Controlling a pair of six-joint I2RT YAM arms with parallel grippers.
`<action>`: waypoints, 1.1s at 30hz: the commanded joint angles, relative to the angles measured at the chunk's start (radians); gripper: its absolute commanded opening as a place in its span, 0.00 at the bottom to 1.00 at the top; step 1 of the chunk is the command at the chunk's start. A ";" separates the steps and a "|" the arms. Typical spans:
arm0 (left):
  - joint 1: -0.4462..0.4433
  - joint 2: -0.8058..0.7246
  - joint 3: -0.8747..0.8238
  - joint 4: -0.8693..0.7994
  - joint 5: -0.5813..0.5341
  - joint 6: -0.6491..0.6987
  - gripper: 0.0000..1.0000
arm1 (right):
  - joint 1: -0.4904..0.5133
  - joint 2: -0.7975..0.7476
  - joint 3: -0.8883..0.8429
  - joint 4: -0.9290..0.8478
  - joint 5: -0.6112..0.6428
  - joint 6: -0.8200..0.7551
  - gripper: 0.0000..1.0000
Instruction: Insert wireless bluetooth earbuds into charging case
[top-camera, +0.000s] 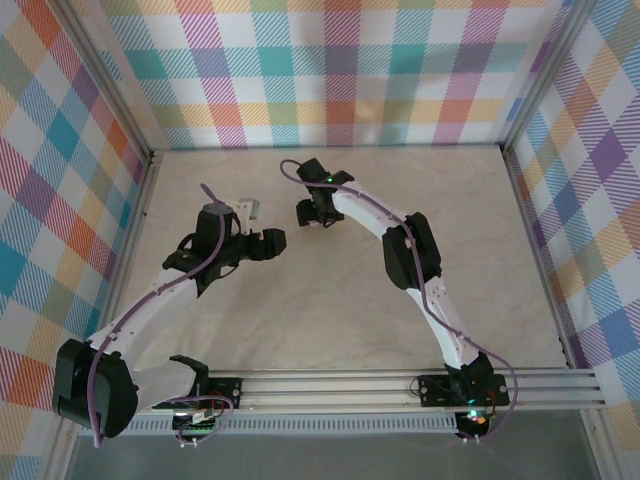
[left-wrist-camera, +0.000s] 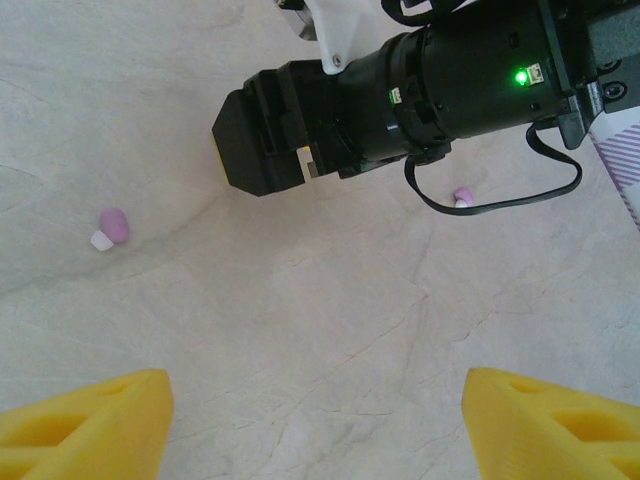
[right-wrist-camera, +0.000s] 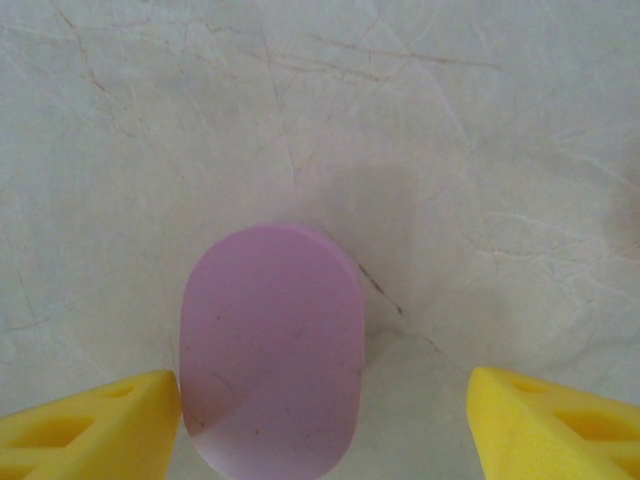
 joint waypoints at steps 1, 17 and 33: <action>0.010 -0.018 -0.012 -0.017 -0.001 0.012 0.76 | 0.012 0.048 0.055 -0.039 0.031 -0.011 0.74; 0.010 -0.005 0.000 -0.033 -0.020 0.018 0.76 | 0.016 0.073 0.079 -0.040 -0.021 -0.158 0.54; 0.010 -0.164 -0.172 0.311 0.093 0.089 0.80 | 0.014 -0.157 -0.201 0.090 -0.131 -0.575 0.29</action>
